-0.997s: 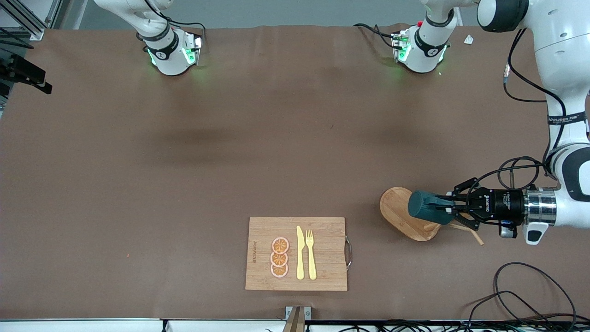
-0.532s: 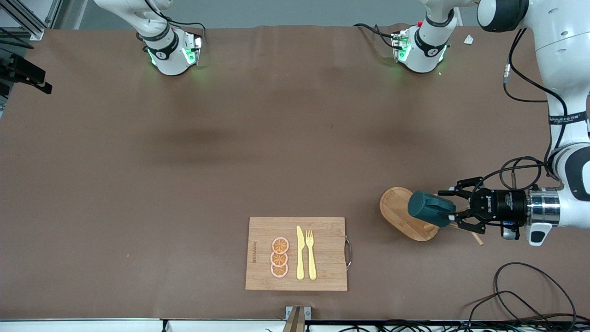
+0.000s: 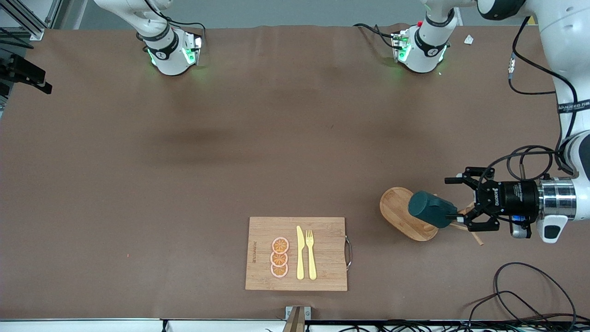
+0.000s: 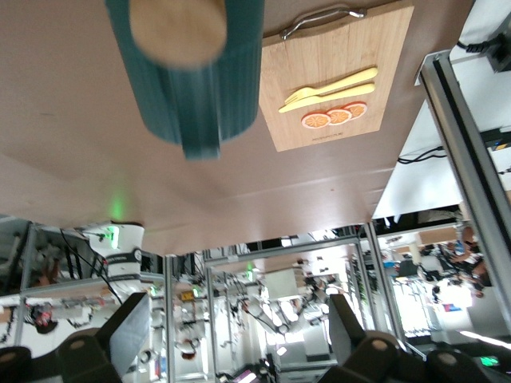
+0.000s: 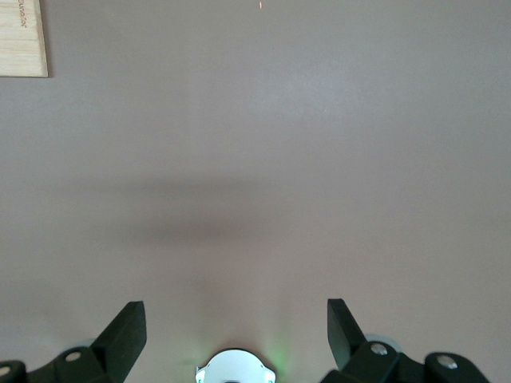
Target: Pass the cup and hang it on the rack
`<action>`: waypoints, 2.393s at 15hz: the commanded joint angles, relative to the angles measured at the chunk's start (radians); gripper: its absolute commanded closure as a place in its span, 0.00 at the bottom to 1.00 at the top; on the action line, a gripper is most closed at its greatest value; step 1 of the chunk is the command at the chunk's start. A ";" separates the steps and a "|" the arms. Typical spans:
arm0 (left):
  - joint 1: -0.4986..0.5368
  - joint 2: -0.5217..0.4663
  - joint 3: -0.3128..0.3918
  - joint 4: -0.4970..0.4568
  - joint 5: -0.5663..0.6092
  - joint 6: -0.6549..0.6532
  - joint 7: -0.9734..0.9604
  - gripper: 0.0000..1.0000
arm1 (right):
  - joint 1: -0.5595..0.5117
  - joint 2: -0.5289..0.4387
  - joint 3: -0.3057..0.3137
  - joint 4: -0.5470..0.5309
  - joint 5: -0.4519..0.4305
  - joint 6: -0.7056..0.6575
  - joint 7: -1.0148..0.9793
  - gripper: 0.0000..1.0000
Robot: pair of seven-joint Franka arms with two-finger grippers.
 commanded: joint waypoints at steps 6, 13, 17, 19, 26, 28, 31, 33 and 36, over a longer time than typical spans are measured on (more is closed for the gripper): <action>-0.165 -0.109 0.006 0.011 0.380 0.070 0.294 0.01 | -0.004 -0.030 0.009 -0.021 -0.010 0.005 -0.009 0.00; -0.348 -0.193 0.002 0.005 1.030 0.070 0.616 0.00 | -0.004 -0.030 0.009 -0.021 -0.010 0.003 0.004 0.00; -0.336 -0.265 0.000 -0.003 1.095 0.070 0.712 0.00 | -0.007 -0.030 0.008 -0.022 -0.008 0.002 0.006 0.00; -0.278 -0.316 -0.032 -0.023 1.095 0.070 0.769 0.00 | -0.007 -0.030 0.006 -0.022 -0.007 0.000 0.004 0.00; -0.077 -0.549 -0.144 -0.253 1.100 0.067 0.968 0.00 | -0.009 -0.030 0.005 -0.025 -0.002 -0.001 0.004 0.00; -0.011 -0.612 -0.204 -0.322 1.100 0.070 0.966 0.00 | -0.007 -0.030 0.005 -0.025 -0.002 -0.001 0.004 0.00; 0.014 -0.696 -0.219 -0.422 1.100 0.097 0.960 0.00 | -0.007 -0.030 0.006 -0.025 -0.002 0.000 0.004 0.00; 0.017 -0.756 -0.233 -0.503 1.100 0.139 0.952 0.00 | -0.009 -0.030 0.005 -0.025 -0.002 0.002 0.004 0.00; 0.017 -0.784 -0.251 -0.534 1.100 0.142 0.946 0.00 | -0.007 -0.030 0.005 -0.025 -0.002 0.002 0.004 0.00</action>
